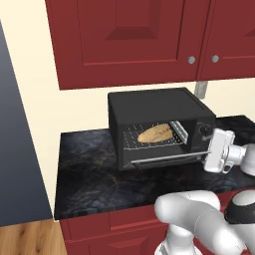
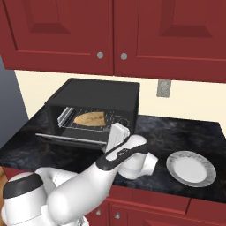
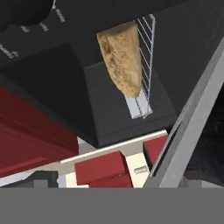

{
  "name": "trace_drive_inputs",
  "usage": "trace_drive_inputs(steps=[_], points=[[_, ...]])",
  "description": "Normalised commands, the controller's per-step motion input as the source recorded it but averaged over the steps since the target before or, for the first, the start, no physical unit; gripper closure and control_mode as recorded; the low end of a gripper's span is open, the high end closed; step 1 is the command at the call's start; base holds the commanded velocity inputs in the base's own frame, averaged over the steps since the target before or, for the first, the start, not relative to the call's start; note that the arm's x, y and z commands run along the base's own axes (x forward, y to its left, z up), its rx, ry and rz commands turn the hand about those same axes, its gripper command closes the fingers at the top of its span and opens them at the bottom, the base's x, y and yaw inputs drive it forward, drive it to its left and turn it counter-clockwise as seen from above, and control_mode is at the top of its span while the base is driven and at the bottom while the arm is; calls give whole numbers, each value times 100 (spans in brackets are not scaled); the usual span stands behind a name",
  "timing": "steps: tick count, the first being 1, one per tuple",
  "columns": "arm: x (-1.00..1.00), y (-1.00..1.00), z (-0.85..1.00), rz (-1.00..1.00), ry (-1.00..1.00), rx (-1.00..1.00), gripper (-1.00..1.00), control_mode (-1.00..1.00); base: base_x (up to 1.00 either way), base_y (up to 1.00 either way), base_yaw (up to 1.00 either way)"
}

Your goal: Pull the toaster oven rack outwards. Pick up the baguette from the plate and place it on the toaster oven rack. Close the toaster oven door fully and set the temperature to the lowest setting.

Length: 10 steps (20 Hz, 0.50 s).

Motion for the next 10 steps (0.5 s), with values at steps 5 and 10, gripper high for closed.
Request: trace_drive_inputs(steps=[5, 10], points=[[0, 29, 70, -33, -34, 0, -100, -100, 0, 0, 0], [0, 22, 75, -26, -30, 0, -100, -100, 0, 0, 0]])
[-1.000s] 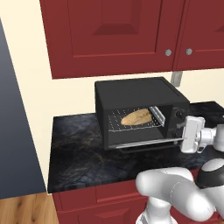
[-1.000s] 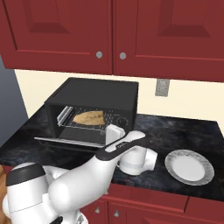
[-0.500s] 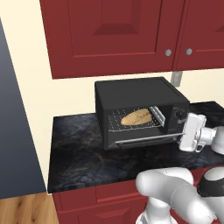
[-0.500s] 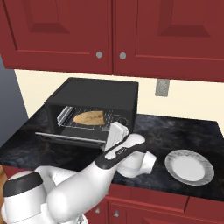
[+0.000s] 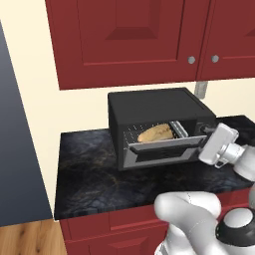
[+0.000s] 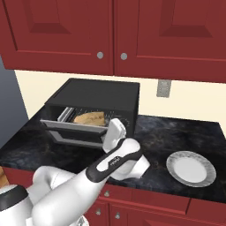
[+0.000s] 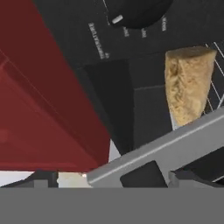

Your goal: Pull the toaster oven rack outwards. Pick up the baguette from the plate and place it on the toaster oven rack. Close the toaster oven door fully and set the temperature to the lowest setting.

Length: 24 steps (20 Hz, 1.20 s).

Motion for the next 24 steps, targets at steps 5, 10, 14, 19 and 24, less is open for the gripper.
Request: trace_drive_inputs(steps=[5, 10, 14, 19, 24], points=[[-2, 20, 49, -24, -25, 0, -100, -100, 0, 0, 0], [-2, 8, 29, -20, -14, 0, -100, -100, 0, 0, 0], [15, 5, 5, -21, -2, -1, -100, -100, 0, 0, 0], [24, 16, 0, -14, 25, -7, -100, -100, 0, 0, 0], [28, 0, 0, -9, 33, -6, -100, -100, 0, 0, 0]])
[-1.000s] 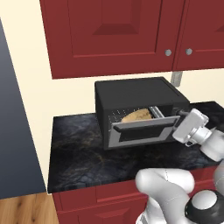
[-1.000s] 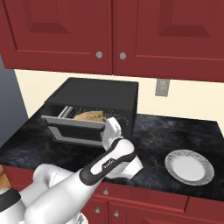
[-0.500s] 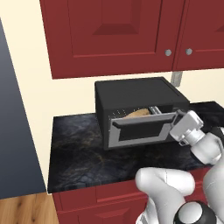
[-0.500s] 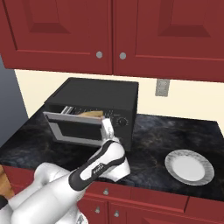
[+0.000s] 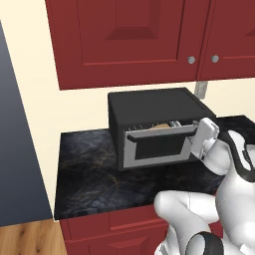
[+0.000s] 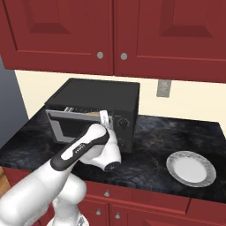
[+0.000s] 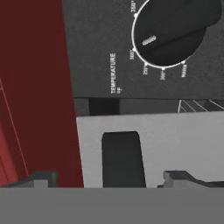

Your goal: Pull the toaster oven rack outwards. Pick up the baguette from the plate and place it on the toaster oven rack. Close the toaster oven door fully and set the temperature to the lowest setting.

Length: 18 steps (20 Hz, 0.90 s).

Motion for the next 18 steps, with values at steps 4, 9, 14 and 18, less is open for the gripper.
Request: trace_drive_inputs(steps=[4, 9, 14, 18], points=[[34, 0, 0, -8, 15, -2, -100, -100, 0, 0, 0], [38, 0, 0, -8, 5, -1, -100, -100, 0, 0, 0], [28, 4, 0, -10, 3, -1, -100, -100, 0, 0, 0], [28, 4, 0, -9, 1, -1, -100, -100, 0, 0, 0]])
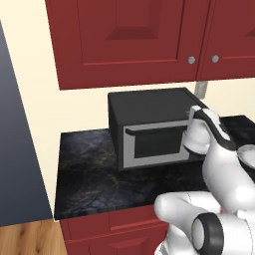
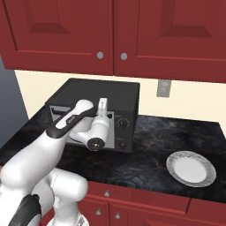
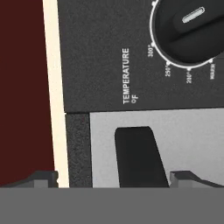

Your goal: Pull the toaster oven rack outwards. Pick up the baguette from the plate and place it on the toaster oven rack. Close the toaster oven door fully and set the temperature to the lowest setting.

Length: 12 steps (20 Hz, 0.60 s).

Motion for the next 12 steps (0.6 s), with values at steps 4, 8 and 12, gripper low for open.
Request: trace_drive_inputs(steps=[4, 8, 12], points=[[25, 1, 0, -8, 1, 0, -100, -100, 0, 0, 0], [29, 0, 0, -9, 0, 0, -100, -100, 0, 0, 0], [7, 0, 3, -6, 1, 0, -100, -100, 0, 0, 0]])
